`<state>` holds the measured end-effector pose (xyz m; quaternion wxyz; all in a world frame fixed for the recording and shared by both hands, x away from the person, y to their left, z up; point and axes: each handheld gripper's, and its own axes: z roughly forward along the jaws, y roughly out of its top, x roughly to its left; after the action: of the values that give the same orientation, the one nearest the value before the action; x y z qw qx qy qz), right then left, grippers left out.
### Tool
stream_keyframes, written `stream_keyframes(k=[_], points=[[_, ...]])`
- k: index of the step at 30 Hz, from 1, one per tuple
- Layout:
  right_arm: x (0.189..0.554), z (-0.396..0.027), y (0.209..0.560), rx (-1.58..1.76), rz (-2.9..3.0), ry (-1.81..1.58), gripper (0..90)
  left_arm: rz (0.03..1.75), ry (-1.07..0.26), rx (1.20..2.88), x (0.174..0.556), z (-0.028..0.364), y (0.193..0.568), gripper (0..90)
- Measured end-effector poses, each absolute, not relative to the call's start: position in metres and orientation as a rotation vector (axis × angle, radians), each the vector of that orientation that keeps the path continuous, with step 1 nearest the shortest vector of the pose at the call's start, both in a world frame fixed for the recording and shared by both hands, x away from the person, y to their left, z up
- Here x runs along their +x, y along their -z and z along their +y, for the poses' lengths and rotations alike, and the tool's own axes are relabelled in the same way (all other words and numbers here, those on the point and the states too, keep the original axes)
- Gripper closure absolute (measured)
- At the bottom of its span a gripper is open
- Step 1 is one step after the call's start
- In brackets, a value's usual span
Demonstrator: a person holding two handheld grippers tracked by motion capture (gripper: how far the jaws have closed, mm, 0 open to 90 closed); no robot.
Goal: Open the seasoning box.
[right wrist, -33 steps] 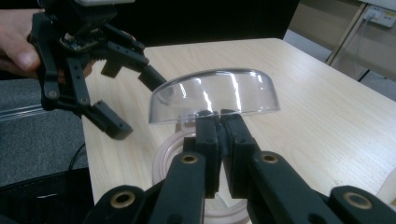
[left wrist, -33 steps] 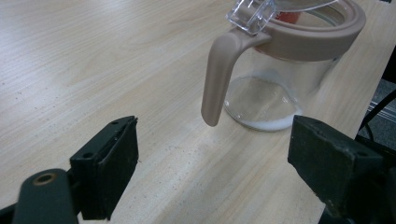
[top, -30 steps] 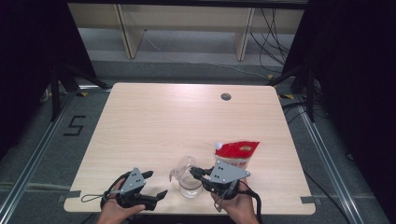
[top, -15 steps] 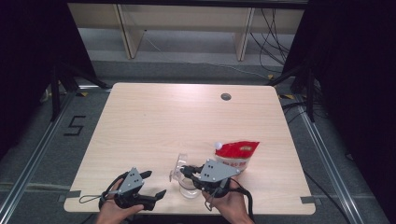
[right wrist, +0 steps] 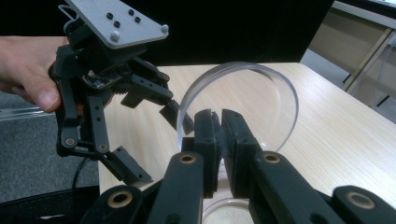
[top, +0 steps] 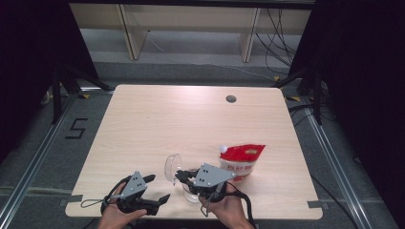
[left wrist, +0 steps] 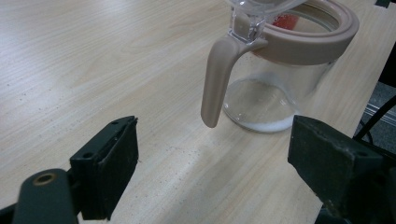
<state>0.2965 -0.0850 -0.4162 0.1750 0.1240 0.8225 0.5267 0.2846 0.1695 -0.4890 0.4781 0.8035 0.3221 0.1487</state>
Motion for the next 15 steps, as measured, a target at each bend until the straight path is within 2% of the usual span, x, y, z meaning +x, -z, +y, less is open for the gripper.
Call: stream_keyframes(k=[6, 15], points=[[0.297, -0.098, 0.42, 0.374, 2.331, -1.521, 80.8, 0.789, -0.362, 1.971, 0.284, 0.17, 0.489, 16.1], [0.296, -0.134, 0.435, 0.437, 2.287, -1.577, 65.6, 0.783, -0.365, 1.987, 0.285, 0.169, 0.49, 16.1]])
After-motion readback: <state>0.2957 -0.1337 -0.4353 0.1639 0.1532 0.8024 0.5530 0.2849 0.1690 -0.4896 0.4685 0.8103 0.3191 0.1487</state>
